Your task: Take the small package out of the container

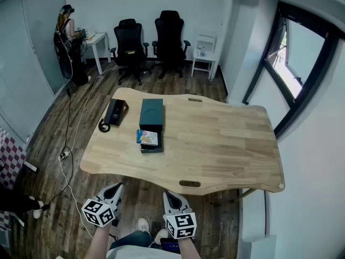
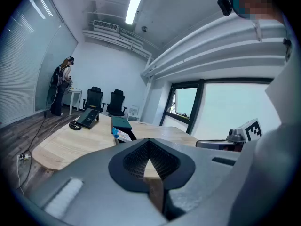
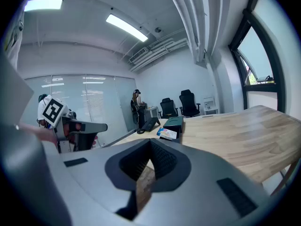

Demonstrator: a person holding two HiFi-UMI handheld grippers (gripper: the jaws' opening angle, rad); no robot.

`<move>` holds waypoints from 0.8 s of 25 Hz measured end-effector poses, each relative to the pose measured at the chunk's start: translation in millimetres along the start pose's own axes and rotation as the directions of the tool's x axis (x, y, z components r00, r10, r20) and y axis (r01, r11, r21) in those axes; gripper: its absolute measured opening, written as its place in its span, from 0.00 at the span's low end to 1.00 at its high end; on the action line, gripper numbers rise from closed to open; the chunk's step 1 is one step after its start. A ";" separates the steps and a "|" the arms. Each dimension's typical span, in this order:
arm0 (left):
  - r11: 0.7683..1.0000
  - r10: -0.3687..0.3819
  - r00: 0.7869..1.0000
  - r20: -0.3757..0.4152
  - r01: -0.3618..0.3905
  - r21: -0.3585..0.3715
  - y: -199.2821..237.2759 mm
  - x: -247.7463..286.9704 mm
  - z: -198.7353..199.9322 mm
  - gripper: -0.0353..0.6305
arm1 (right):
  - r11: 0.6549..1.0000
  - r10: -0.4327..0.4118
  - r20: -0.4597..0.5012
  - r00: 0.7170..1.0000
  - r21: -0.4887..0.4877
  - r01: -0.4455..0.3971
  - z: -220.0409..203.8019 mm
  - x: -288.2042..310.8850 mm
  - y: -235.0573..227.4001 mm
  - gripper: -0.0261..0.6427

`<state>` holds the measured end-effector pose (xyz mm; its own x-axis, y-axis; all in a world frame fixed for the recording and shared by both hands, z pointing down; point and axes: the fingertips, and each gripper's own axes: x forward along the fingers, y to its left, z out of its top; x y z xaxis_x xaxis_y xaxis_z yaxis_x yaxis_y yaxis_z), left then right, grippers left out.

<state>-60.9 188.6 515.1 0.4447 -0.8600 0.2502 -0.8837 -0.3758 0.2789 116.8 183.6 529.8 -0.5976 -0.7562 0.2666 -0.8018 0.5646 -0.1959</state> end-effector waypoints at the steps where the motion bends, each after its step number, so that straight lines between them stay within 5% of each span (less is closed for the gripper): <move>1: 1.000 0.002 1.000 0.002 -0.002 -0.002 -0.5 -0.1 0.3 0.05 | 1.000 0.001 -0.001 1.000 0.000 -0.001 0.1 -1.5 -0.2 0.04; 20: 0.999 -0.026 1.000 0.010 0.027 -0.019 22.1 25.6 14.8 0.05 | 0.999 0.018 0.002 1.000 0.045 -0.018 6.3 36.5 -13.5 0.04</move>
<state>-71.2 153.1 513.9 0.4664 -0.8533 0.2333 -0.8686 -0.3918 0.3034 105.8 146.3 536.2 -0.6122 -0.7462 0.2615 -0.7900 0.5630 -0.2429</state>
